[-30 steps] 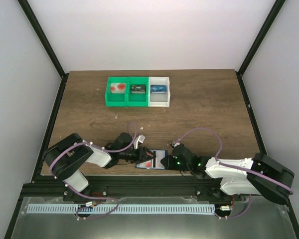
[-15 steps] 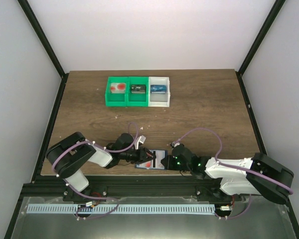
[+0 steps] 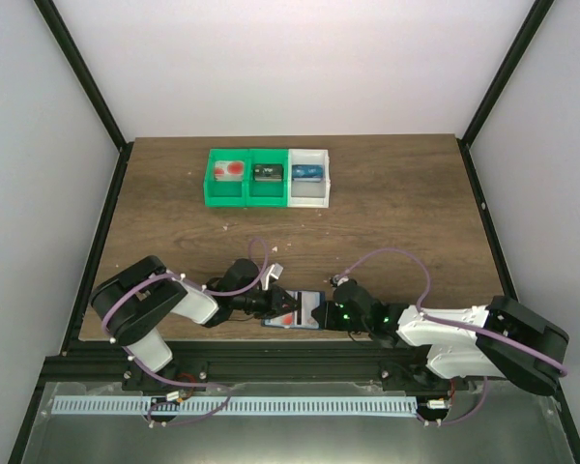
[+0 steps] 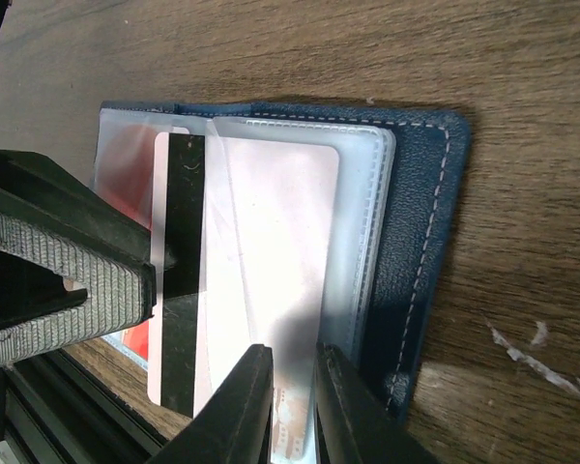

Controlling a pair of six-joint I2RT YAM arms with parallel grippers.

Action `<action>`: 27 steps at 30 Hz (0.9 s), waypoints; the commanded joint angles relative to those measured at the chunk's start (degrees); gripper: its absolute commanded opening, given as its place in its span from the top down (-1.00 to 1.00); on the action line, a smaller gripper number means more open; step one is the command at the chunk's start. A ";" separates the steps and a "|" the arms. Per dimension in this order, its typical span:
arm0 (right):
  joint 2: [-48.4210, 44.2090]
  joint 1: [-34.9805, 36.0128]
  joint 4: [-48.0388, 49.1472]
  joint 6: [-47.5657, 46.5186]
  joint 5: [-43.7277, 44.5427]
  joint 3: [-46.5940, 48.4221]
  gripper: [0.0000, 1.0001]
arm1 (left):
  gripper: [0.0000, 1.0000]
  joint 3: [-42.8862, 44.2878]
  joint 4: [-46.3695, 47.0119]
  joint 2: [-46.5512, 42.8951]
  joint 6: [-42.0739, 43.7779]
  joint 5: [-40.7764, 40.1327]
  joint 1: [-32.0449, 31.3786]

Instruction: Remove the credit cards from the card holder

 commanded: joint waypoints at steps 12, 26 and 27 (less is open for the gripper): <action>-0.48 0.31 -1.59 0.62 0.94 -1.79 0.70 | 1.00 0.10 0.76 -1.43 -0.59 1.12 -0.36; -9.02 0.32 -2.25 -2.69 2.56 -3.94 0.68 | 1.00 -2.81 -10.78 -13.99 -0.40 -2.42 0.42; -10.07 0.32 -1.94 -3.71 2.36 -4.15 0.67 | 1.00 -2.97 -12.48 -15.44 -0.20 -2.72 0.86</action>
